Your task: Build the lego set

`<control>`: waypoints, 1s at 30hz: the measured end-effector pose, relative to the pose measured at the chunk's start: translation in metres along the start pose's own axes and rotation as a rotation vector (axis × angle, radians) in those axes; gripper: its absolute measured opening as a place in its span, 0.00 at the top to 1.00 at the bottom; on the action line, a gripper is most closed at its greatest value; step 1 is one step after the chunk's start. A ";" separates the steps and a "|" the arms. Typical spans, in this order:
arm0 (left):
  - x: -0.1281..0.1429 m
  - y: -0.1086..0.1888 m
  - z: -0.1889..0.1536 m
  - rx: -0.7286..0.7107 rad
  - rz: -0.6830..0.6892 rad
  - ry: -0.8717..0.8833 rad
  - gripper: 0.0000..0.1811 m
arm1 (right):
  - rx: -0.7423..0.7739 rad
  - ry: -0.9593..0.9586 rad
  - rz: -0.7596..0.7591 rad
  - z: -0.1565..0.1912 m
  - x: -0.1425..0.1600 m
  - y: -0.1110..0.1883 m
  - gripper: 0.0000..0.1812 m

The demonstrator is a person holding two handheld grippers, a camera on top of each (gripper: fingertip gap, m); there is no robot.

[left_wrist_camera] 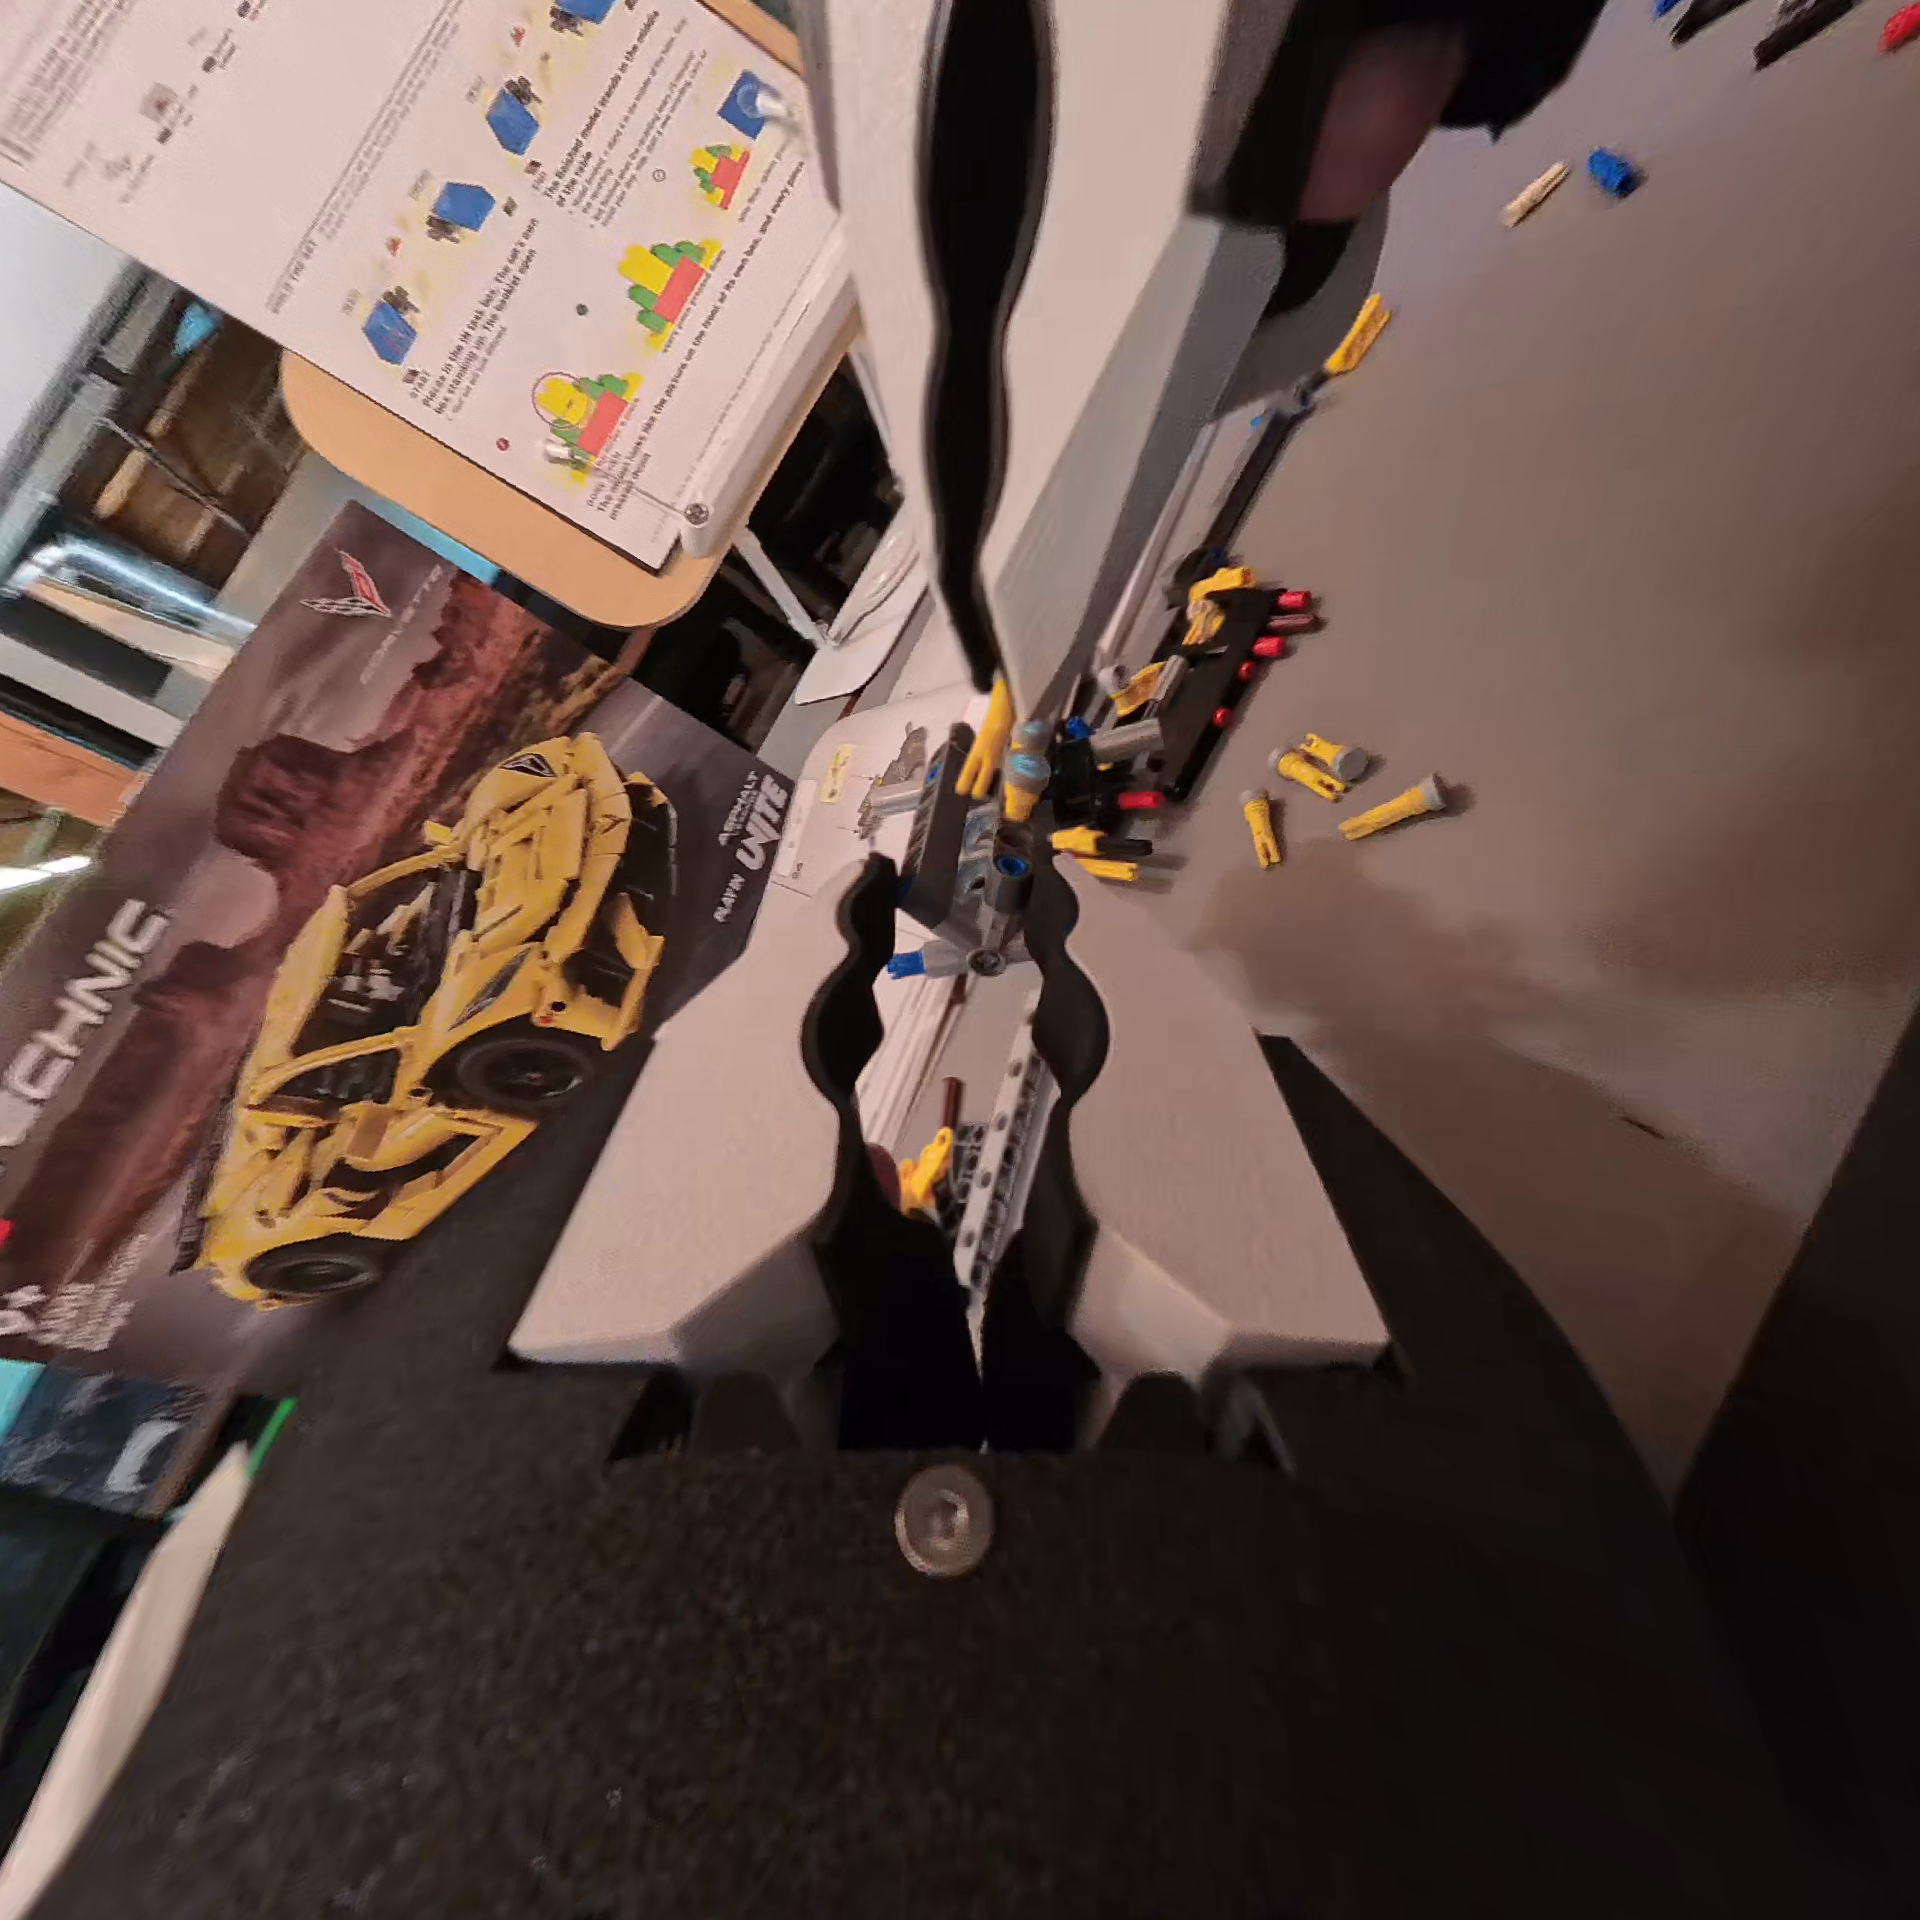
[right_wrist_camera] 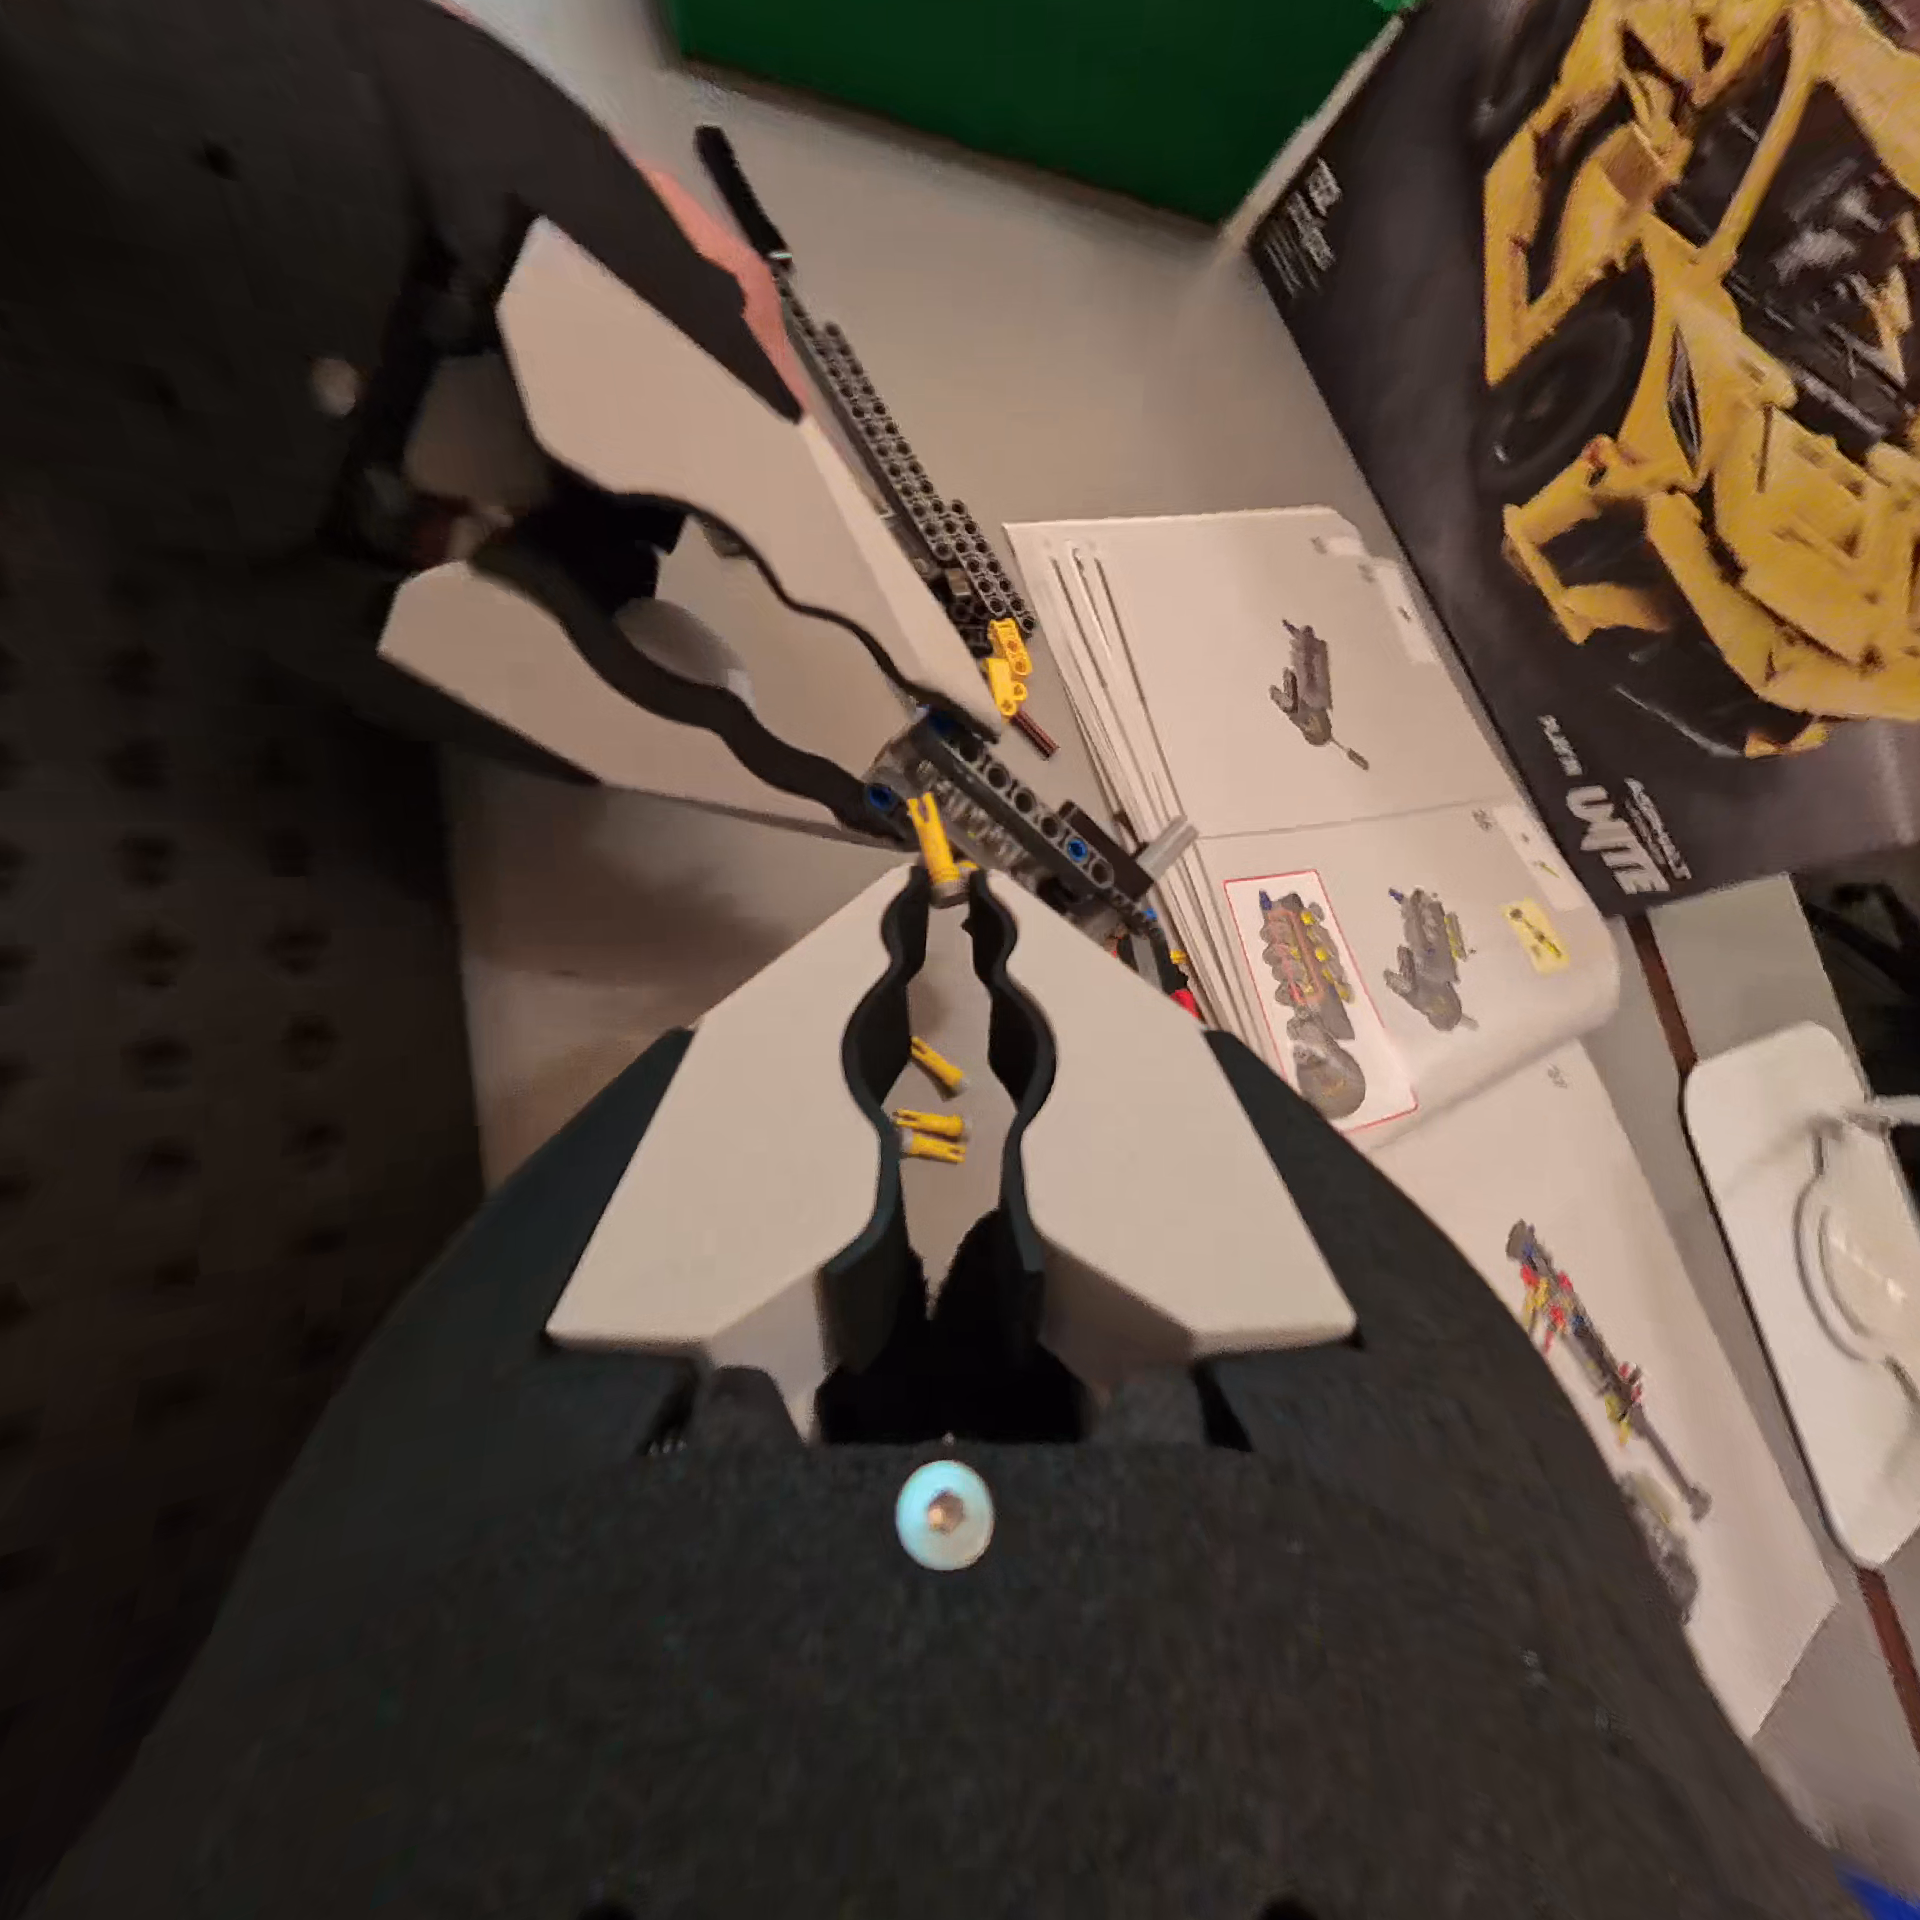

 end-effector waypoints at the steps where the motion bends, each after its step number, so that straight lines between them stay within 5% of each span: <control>1: 0.000 -0.001 0.000 -0.021 0.016 -0.035 0.87 | 0.021 -0.036 0.007 0.001 -0.001 -0.002 0.96; 12: 0.004 -0.004 0.005 -0.089 0.101 -0.104 0.87 | 0.265 -0.042 0.120 0.001 0.006 -0.011 0.96; 30: 0.001 -0.003 0.006 -0.231 0.175 -0.434 0.87 | 0.044 -0.650 0.053 0.005 0.016 -0.018 0.96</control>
Point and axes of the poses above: each gripper's, where its closed fingertips meet, y back along the fingers, x out of its underside, z = x × y across the jaws, the point moved 1 cm from there along y, back along the fingers, and after that the axes turned 9 degrees about -y, right-handed, at the moved point
